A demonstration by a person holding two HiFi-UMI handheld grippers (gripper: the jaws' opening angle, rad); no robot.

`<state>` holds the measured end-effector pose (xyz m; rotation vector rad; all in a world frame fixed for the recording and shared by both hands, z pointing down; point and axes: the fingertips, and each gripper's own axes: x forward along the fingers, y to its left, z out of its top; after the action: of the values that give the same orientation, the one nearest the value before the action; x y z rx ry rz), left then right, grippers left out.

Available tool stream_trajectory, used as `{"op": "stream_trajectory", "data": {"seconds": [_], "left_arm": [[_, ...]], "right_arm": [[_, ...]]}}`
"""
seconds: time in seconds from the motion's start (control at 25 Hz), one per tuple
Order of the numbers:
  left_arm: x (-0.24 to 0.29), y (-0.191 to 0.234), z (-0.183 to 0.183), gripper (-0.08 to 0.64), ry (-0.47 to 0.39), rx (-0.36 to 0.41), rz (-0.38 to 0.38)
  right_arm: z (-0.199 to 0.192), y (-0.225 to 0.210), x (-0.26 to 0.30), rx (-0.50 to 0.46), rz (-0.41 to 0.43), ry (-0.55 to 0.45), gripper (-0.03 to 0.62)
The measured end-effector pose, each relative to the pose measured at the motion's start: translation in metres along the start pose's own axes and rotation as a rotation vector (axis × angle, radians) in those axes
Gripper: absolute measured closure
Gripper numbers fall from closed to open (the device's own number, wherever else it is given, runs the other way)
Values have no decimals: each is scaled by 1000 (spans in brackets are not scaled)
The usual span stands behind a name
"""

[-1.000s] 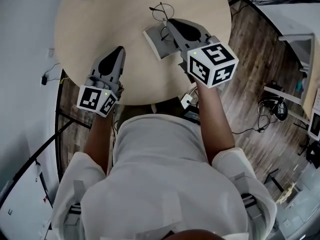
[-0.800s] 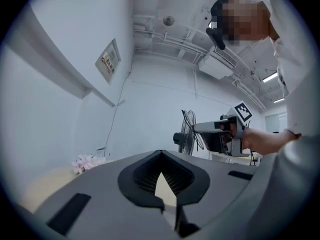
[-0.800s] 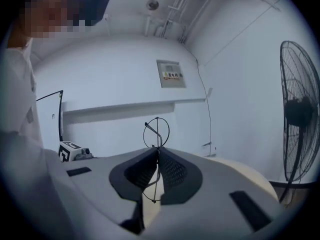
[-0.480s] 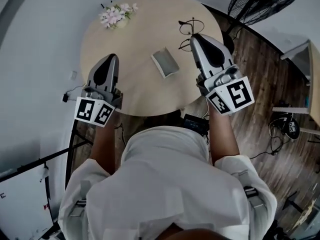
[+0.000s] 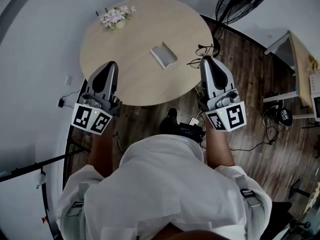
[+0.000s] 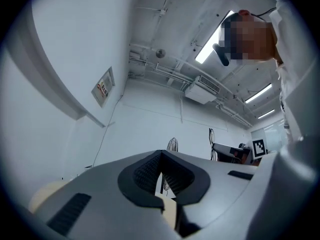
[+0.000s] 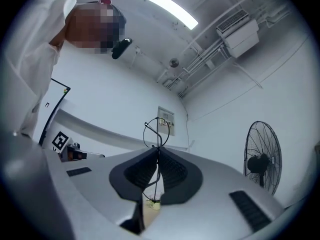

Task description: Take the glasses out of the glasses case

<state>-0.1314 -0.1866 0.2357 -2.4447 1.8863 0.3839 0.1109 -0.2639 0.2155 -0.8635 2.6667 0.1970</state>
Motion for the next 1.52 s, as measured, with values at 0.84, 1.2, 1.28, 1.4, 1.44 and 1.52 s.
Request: {"op": "stream_trajectory", "data": {"seconds": [0.84, 1.2, 1.28, 1.4, 1.44, 1.52], "left_arm": [[-172, -89, -17, 548, 53, -6, -13], [-210, -172, -14, 548, 72, 26, 17], [-218, -200, -16, 548, 82, 24, 14], [-233, -239, -21, 548, 97, 25, -6], [-238, -249, -24, 548, 104, 20, -8], [-250, -263, -28, 548, 116, 2, -4]], "right_arm": [[-11, 138, -131, 33, 4, 147, 563], [12, 151, -207, 73, 61, 160, 563], [17, 153, -235, 88, 68, 166, 563], [16, 148, -279, 121, 46, 187, 563], [16, 147, -291, 130, 38, 190, 563], [17, 146, -310, 145, 30, 191, 563]]}}
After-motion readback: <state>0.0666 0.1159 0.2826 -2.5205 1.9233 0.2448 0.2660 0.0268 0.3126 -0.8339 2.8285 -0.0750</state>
